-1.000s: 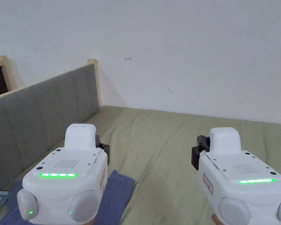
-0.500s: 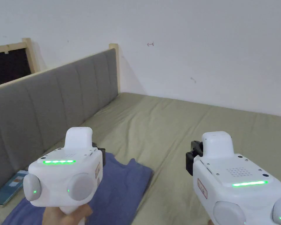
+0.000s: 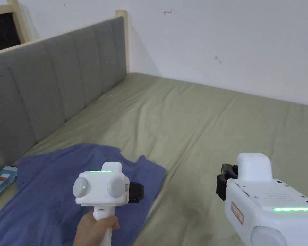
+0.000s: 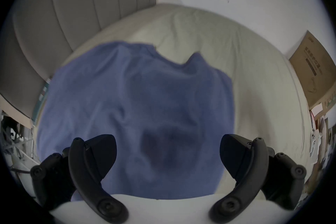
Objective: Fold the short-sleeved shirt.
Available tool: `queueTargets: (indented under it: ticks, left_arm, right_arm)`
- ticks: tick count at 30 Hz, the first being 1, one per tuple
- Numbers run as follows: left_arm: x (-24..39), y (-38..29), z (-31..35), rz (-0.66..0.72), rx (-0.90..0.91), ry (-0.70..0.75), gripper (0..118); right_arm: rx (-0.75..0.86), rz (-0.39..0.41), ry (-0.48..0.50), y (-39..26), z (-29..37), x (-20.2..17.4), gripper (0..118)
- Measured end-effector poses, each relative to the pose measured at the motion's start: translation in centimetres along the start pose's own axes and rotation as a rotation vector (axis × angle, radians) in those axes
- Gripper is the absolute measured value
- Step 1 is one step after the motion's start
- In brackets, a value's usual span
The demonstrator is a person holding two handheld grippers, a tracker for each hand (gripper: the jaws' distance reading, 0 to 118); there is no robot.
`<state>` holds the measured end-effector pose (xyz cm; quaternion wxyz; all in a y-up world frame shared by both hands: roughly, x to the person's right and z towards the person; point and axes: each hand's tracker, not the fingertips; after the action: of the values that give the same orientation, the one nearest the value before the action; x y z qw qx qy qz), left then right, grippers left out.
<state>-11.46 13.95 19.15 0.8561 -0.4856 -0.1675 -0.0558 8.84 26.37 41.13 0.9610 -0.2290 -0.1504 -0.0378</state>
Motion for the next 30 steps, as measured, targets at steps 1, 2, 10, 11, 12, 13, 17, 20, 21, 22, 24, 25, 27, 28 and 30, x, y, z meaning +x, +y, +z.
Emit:
queueTargets:
  ticks: [1, 2, 10, 11, 12, 13, 17, 20, 21, 22, 24, 25, 27, 28, 30]
  left_arm:
    - [0.1, 0.1, -1.3, 0.021, -0.024, 0.001, 115]
    - [0.1, 0.2, -2.5, 0.023, -0.038, -0.005, 115]
    - [0.5, 0.8, -2.7, -0.035, -0.052, 0.027, 37]
    - [0.5, 1.0, -2.6, -0.062, -0.045, 0.060, 6]
    - [0.3, 1.2, -3.0, -0.067, -0.055, 0.127, 6]
    - [-0.3, 1.3, -3.2, -0.028, -0.076, 0.104, 6]
    - [-1.2, 1.6, -2.6, 0.086, -0.096, 0.009, 6]
    - [-2.1, 2.5, -1.6, 0.158, -0.111, -0.054, 6]
    - [-2.3, 2.9, -1.1, 0.197, -0.113, -0.096, 6]
    - [-1.8, 3.8, -0.9, 0.228, -0.139, -0.099, 6]
    - [0.3, 5.2, 0.7, 0.129, -0.148, -0.128, 6]
    - [1.9, 5.8, 1.9, 0.085, -0.092, -0.128, 6]
    - [3.8, 7.0, 3.8, 0.173, -0.055, -0.242, 6]
    - [5.0, 7.5, 4.5, 0.202, -0.060, -0.330, 6]
    - [8.6, 8.1, 6.1, 0.177, -0.059, -0.472, 6]
  right_arm:
    - [-0.012, -0.009, 0.002, -0.2, -0.4, 0.2, 0]
    - [-0.024, -0.019, 0.003, -0.4, -0.8, 0.4, 0]
    - [-0.083, -0.056, -0.012, -1.8, -2.4, 1.8, 0]
    - [-0.086, -0.068, -0.013, -1.8, -2.6, 1.9, 0]
    - [-0.092, -0.089, -0.009, -1.9, -2.6, 2.1, 0]
    - [-0.094, -0.109, -0.005, -2.0, -2.5, 2.2, 0]
    - [-0.090, -0.124, -0.004, -2.2, -1.6, 2.6, 0]
    - [-0.086, -0.114, -0.023, -2.2, -0.9, 3.4, 0]
    - [-0.081, -0.125, -0.026, -2.2, -0.6, 3.8, 0]
    - [-0.071, -0.145, -0.030, -2.2, -0.3, 4.3, 0]
    - [-0.067, -0.171, -0.036, -2.1, 0.2, 5.2, 0]
    - [-0.055, -0.185, -0.050, -2.0, 0.6, 5.7, 0]
    - [-0.030, -0.215, -0.081, -2.0, 1.8, 6.9, 0]
    - [-0.020, -0.234, -0.093, -1.9, 2.4, 7.8, 0]
    - [-0.005, -0.258, -0.122, -1.6, 3.8, 9.6, 0]
